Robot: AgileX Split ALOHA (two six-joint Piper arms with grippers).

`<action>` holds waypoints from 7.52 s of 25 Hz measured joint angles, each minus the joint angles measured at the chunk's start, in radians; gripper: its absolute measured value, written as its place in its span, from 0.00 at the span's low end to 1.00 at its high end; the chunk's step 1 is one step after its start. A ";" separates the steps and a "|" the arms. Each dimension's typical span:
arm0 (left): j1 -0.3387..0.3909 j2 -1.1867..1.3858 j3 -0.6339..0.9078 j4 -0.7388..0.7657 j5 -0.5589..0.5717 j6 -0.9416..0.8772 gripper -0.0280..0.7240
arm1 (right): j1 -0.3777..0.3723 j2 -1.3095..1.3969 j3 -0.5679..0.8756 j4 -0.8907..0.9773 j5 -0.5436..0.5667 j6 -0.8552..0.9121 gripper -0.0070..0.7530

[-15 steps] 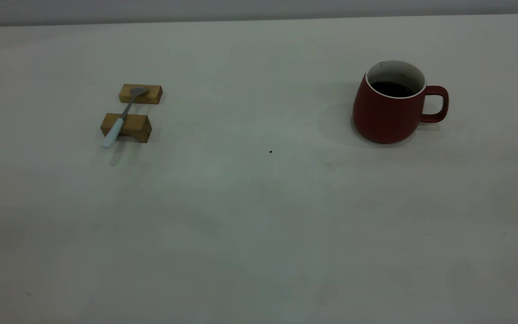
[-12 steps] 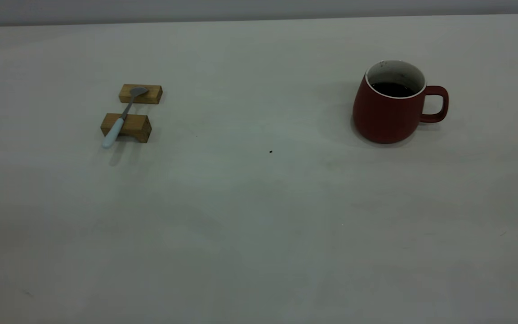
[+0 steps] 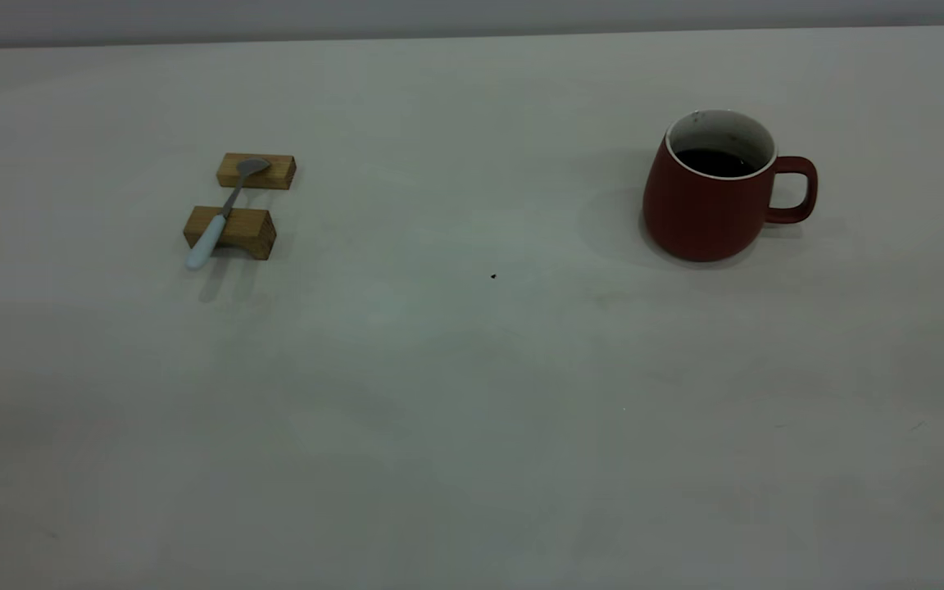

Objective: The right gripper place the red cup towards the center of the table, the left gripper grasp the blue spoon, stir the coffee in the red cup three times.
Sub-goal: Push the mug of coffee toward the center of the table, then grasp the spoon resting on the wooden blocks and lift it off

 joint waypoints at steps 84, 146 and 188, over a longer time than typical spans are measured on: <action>0.000 0.000 0.000 0.000 0.001 0.001 0.76 | -0.069 1.957 -0.617 0.476 -0.563 -1.337 0.79; 0.000 0.000 0.000 0.000 0.001 0.000 0.76 | 0.063 2.391 -1.027 0.484 -0.645 -2.007 0.41; 0.000 0.000 0.000 0.000 0.001 0.000 0.76 | 0.217 2.238 -1.236 0.356 -0.077 -1.834 0.41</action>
